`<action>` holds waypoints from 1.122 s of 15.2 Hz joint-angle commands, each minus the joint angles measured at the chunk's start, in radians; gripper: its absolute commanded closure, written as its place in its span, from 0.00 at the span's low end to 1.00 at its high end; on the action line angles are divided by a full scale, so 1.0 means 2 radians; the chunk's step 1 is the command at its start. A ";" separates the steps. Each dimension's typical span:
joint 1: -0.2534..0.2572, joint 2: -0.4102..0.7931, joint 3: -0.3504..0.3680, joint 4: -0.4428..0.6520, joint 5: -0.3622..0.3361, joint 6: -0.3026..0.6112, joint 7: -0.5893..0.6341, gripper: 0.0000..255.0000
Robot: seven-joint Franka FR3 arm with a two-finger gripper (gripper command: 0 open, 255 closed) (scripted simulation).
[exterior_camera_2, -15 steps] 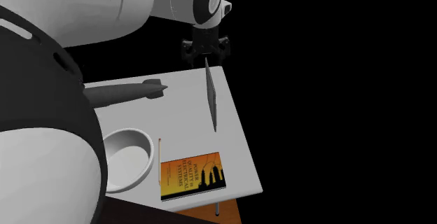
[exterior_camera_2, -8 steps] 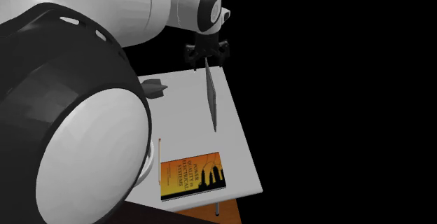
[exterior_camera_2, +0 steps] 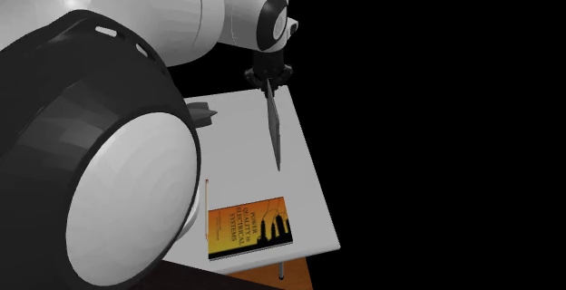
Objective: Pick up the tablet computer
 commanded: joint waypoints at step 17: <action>0.000 -0.021 -0.002 0.044 -0.005 -0.065 0.005 1.00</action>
